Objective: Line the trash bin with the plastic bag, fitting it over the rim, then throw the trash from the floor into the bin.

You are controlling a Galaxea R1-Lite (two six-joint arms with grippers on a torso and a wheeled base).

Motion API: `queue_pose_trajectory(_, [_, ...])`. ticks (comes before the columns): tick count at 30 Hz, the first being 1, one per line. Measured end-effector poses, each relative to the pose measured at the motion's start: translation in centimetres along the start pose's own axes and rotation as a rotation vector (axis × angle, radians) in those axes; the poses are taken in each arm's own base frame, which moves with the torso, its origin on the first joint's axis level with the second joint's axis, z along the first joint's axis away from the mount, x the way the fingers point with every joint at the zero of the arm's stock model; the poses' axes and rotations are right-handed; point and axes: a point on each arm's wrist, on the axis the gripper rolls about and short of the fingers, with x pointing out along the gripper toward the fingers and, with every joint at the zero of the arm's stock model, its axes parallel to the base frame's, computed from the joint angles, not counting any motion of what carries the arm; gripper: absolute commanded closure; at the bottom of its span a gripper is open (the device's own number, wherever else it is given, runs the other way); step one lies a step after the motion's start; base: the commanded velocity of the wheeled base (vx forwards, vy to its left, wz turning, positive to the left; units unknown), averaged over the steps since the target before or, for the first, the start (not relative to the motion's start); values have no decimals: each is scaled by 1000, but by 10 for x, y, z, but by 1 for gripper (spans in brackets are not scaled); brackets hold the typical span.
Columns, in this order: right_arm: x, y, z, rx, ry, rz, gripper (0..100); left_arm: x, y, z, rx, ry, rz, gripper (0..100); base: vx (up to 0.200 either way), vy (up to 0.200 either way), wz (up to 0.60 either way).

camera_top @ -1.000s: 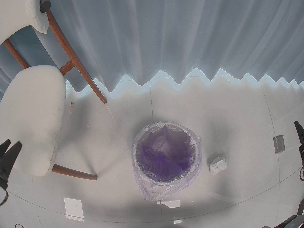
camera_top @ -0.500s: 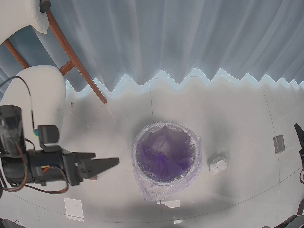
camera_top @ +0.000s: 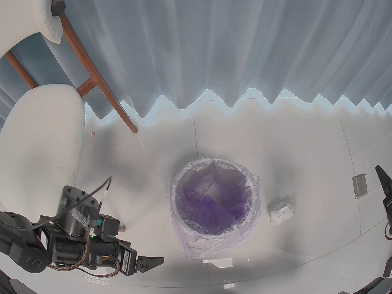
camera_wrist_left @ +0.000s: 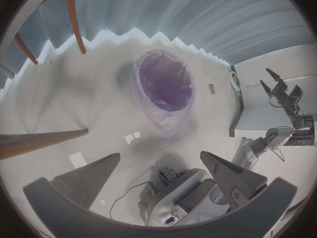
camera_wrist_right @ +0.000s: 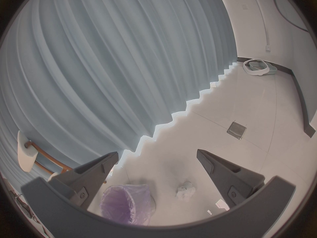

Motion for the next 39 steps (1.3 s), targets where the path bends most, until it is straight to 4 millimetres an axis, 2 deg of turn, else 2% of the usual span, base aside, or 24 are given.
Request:
queue_pose_trajectory(7, [-1,-1,-2,-31,18,-9,0,27,4,0,4,-4,71,0,0,0,0])
queue_pose_trajectory(15, [-2,-2,-2,-40,23,-12,0,67,9,14,-59,-195,135,0,0,0,0])
queue_pose_trajectory(21, [-7,-5,-6,-51,56,-32,0,92,20,10,-157,-261,170,0,0,0,0])
queue_pose_trajectory(29, [-24,-10,-13,-74,119,-38,0,103,46,2,-300,-252,201,0,0,0,0])
queue_pose_trajectory(39, [-37,-3,-3,-72,122,21,0,116,51,5,-349,-324,127,0,0,0,0])
